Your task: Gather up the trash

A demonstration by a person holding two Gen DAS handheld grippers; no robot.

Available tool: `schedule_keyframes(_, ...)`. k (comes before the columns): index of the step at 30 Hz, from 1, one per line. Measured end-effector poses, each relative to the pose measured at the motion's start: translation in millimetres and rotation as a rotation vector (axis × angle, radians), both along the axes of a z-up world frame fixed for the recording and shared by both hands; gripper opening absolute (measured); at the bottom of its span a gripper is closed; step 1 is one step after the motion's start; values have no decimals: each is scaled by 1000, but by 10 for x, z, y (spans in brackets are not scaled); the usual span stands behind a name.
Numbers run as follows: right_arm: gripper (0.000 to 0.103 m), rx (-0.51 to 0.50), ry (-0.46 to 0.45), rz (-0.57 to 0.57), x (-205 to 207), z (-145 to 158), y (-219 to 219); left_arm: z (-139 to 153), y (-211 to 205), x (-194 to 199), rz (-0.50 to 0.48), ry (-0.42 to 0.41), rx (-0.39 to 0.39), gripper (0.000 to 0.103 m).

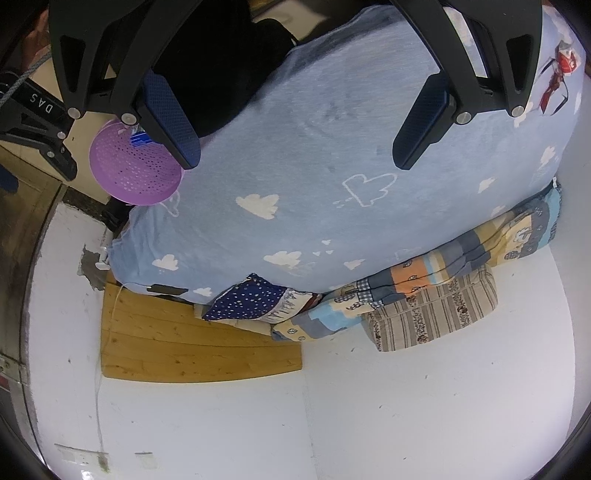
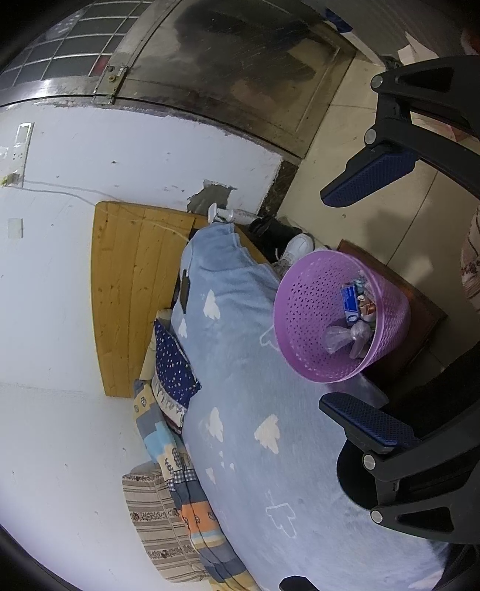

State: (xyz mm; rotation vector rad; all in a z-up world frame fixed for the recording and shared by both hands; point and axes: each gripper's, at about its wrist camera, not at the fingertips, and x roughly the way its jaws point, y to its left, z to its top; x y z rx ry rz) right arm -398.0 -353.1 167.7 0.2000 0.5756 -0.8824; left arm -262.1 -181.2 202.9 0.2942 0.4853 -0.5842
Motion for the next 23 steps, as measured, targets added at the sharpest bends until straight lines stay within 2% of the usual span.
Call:
schedule_keyframes(6,101,-46,-15,144,361,200,148,4,368,315,111,35,-42,103)
schedule_keyframes(9,101,-65,-5,252,735,267,285,-99,699,632,220,73,-60,103)
schedule_keyframes(13,101,-33,-23,429,1281,156,543,-435,1231,1164,408,157,-54,103)
schedule_keyframes(16,101,95,-57,640,1765,-94,720,-752,1585,1538,524,255,-38,103)
schedule_keyframes(17,101,146,-41,673,1985,-220,790,-865,1701,1658,556,295,-46,103)
schedule_keyframes(20,101,181,59,684,2583,-606,1015,-1240,1979,2001,651,399,-82,103)
schedule_keyframes(23,101,179,149,693,3131,-998,1220,-1520,2008,2282,693,426,-48,103)
